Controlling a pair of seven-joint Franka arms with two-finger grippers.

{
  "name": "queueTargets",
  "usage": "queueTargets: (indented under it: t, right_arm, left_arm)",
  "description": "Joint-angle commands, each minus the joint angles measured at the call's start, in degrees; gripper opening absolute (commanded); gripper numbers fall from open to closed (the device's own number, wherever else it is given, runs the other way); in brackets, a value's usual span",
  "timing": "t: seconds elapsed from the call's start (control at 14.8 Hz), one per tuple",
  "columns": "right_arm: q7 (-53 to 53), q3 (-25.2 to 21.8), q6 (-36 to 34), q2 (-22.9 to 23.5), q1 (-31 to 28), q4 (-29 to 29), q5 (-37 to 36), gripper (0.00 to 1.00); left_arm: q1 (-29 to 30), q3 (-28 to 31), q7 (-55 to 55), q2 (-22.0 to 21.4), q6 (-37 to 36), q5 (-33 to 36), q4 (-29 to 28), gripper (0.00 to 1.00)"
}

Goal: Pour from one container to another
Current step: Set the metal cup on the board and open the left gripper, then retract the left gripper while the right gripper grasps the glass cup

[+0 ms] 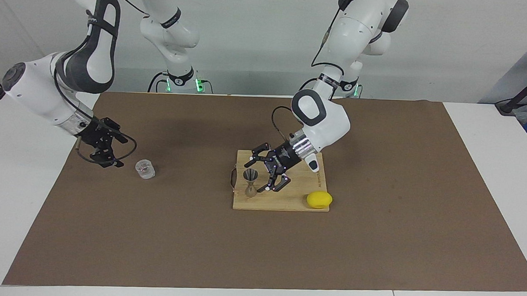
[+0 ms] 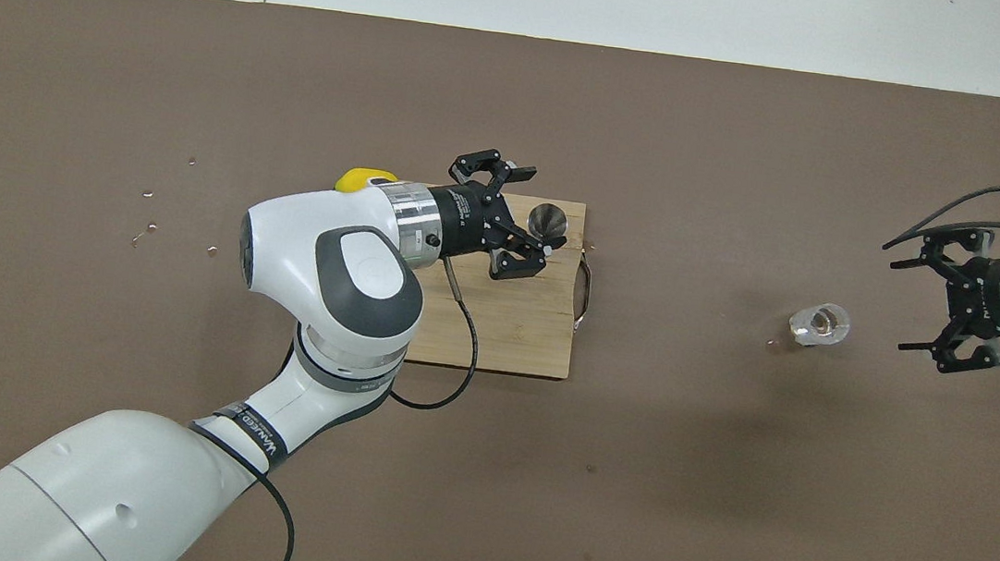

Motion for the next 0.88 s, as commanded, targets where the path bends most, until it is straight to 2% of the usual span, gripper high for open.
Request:
queueTargets:
  t: [0.0,0.14,0.41,0.54,0.81]
  right_arm:
    - [0.81,0.68,4.31,-1.19,-2.68,-5.04,4.45,1.00]
    - [0.90,0.68,6.50,-0.67,-4.08,-7.06,5.43,1.00]
    - [-1.56,0.68,7.47,2.32,-4.27,-7.33,8.06,1.00]
    - [-2.09,0.77,8.70,3.63,-4.09,-7.24,9.47,1.00]
    - [-9.73,0.68,9.06,7.07,-4.44,-7.24,15.27,1.00]
  left_arm:
    - [0.80,0.19,-1.59,-4.24,-4.59,1.38,-1.60,1.00]
    - [3.51,0.19,-2.04,-7.50,-9.07,4.09,-3.28,1.00]
    - [9.76,0.37,-2.65,-10.41,-19.80,19.27,-2.76,1.00]
    - [11.78,0.45,-2.48,-10.59,-20.96,29.28,-1.97,1.00]
    - [14.68,0.89,-2.13,-11.82,-20.35,49.76,1.10,1.00]
